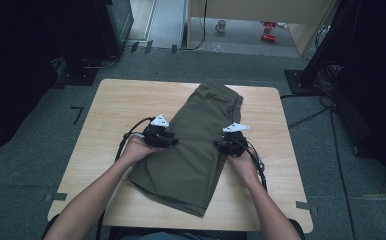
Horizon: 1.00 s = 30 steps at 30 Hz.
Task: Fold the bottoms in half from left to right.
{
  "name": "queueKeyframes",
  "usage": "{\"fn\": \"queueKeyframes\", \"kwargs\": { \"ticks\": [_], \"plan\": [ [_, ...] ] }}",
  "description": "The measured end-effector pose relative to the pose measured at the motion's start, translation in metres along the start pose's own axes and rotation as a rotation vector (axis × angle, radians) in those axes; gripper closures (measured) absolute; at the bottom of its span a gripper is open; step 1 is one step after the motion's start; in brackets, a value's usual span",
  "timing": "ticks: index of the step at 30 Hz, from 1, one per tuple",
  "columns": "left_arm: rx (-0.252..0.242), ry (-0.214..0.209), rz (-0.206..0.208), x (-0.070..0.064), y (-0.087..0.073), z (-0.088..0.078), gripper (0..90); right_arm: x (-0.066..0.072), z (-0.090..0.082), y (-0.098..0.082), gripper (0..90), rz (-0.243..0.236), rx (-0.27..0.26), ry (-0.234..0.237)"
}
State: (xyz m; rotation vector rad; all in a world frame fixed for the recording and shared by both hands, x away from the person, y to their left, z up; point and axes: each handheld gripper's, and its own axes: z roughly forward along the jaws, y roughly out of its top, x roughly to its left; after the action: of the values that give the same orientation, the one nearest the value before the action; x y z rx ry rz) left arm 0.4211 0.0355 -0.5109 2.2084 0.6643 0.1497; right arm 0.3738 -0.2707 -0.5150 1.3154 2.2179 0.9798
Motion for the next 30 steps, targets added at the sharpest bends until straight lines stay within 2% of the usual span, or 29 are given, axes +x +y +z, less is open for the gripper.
{"fn": "queueKeyframes", "kwargs": {
  "ticks": [3,10,16,20,25,30],
  "plan": [
    [-0.026,0.016,-0.002,-0.003,-0.005,0.0,59.8,0.0,0.001,0.0,52.9,0.001,-0.001,0.002],
    [-0.026,0.034,-0.024,-0.014,-0.011,-0.004,59.5,-0.002,0.004,0.0,52.9,0.002,-0.022,0.007],
    [-0.014,0.04,-0.028,-0.025,-0.018,-0.011,59.6,0.0,0.007,0.001,51.9,0.0,-0.042,0.01],
    [-0.016,0.034,-0.048,-0.031,-0.023,-0.017,59.9,0.002,0.009,0.001,50.9,-0.007,-0.056,0.025],
    [0.004,0.033,-0.078,-0.037,-0.027,-0.024,59.9,0.007,0.012,0.002,48.3,-0.02,-0.062,0.04],
    [0.014,0.03,-0.107,-0.044,-0.03,-0.028,55.1,0.013,0.014,0.004,43.1,-0.037,-0.058,0.053]
  ]
}}
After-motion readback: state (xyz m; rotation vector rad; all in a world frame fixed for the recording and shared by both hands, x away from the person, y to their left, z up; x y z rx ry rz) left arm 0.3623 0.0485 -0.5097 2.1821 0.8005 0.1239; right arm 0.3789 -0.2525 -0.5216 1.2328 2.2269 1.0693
